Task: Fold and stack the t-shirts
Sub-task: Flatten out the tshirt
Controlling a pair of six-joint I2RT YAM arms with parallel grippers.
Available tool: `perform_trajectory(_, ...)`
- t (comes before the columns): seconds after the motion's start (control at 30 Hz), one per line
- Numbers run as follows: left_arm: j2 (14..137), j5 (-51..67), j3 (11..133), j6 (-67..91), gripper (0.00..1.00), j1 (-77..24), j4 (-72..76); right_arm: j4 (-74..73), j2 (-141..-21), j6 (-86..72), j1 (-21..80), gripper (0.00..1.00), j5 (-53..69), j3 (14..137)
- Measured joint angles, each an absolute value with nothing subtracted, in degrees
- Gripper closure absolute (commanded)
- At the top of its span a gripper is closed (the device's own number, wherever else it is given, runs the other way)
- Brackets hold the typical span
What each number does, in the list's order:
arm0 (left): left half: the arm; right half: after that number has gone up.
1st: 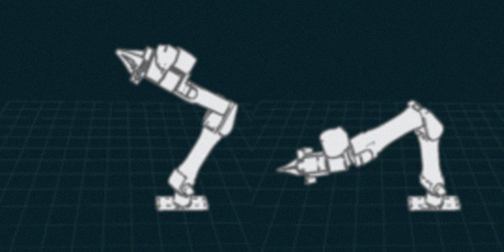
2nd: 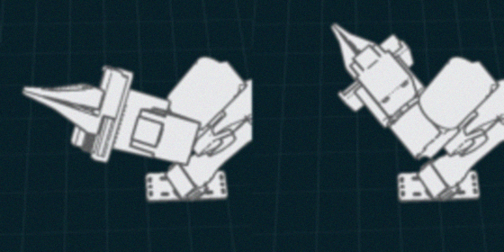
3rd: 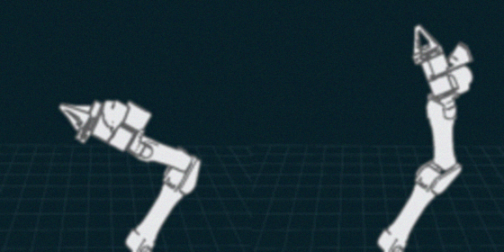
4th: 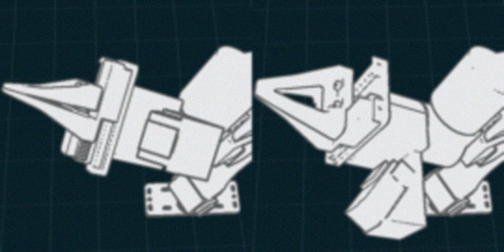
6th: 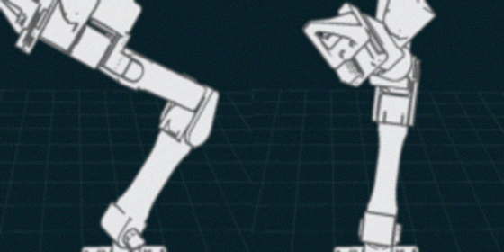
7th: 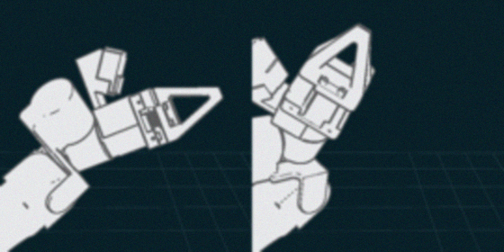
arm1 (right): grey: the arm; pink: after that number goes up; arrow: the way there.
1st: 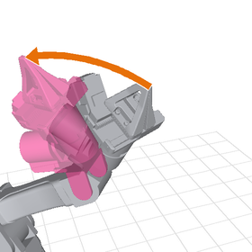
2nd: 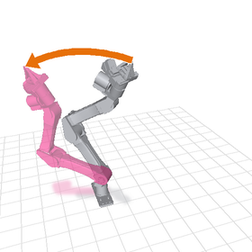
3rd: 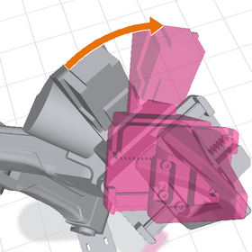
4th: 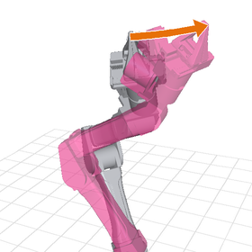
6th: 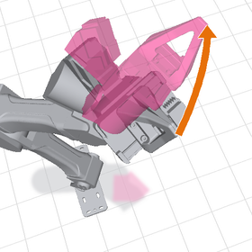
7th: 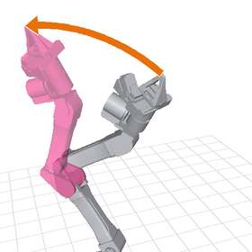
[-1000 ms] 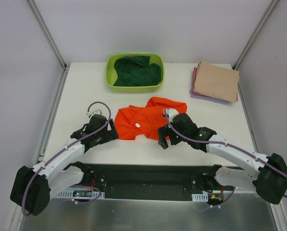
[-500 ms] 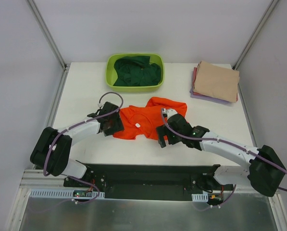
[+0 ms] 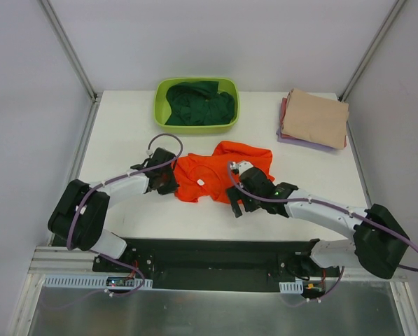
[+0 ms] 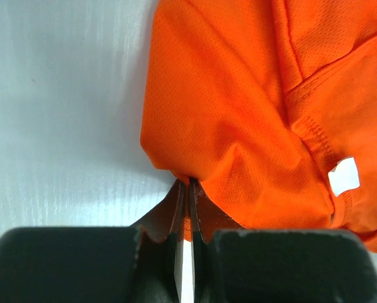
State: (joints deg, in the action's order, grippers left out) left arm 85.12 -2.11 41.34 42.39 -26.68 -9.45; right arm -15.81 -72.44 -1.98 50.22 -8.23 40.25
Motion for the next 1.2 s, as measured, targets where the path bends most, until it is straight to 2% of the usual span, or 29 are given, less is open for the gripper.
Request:
perform_trajectory(0.23, 83.9, -2.2, 40.1, 42.4, 1.00, -26.7, -9.2, -15.1, -74.8, 7.5, 50.4, 0.06, -9.8, 40.3)
perform_trajectory(0.4, 83.7, -2.2, 40.0, 42.0, 1.00, -26.7, -9.1, -12.7, -76.6, 14.1, 50.4, 0.14, -11.2, 40.6)
perform_trajectory(0.7, 82.5, -3.7, 39.5, 40.9, 1.00, -26.7, -10.4, -13.8, -83.0, 13.6, 50.2, 0.20, -11.1, 43.8)
perform_trajectory(0.87, 82.5, -4.3, 39.5, 40.8, 1.00, -26.7, -10.8, -13.5, -87.0, 10.5, 47.5, 0.37, -10.2, 45.2)
perform_trajectory(0.97, 82.4, -5.0, 39.5, 40.7, 1.00, -26.7, -11.0, -13.5, -87.2, 9.0, 45.7, 0.62, -9.4, 45.3)
perform_trajectory(1.1, 82.4, -6.3, 39.7, 40.7, 1.00, -26.6, -11.6, -13.5, -87.2, 7.1, 44.7, 0.80, -8.7, 45.3)
perform_trajectory(1.13, 82.4, -6.9, 40.0, 40.7, 1.00, -26.6, -12.1, -13.6, -87.1, 6.9, 44.7, 0.85, -8.7, 45.3)
perform_trajectory(1.17, 82.4, -7.7, 40.3, 40.7, 1.00, -26.6, -13.0, -13.8, -86.8, 6.5, 44.7, 0.96, -8.6, 45.3)
perform_trajectory(1.2, 82.4, -8.7, 40.7, 40.7, 1.00, -26.6, -14.2, -14.2, -86.2, 6.3, 44.7, 0.99, -8.6, 45.3)
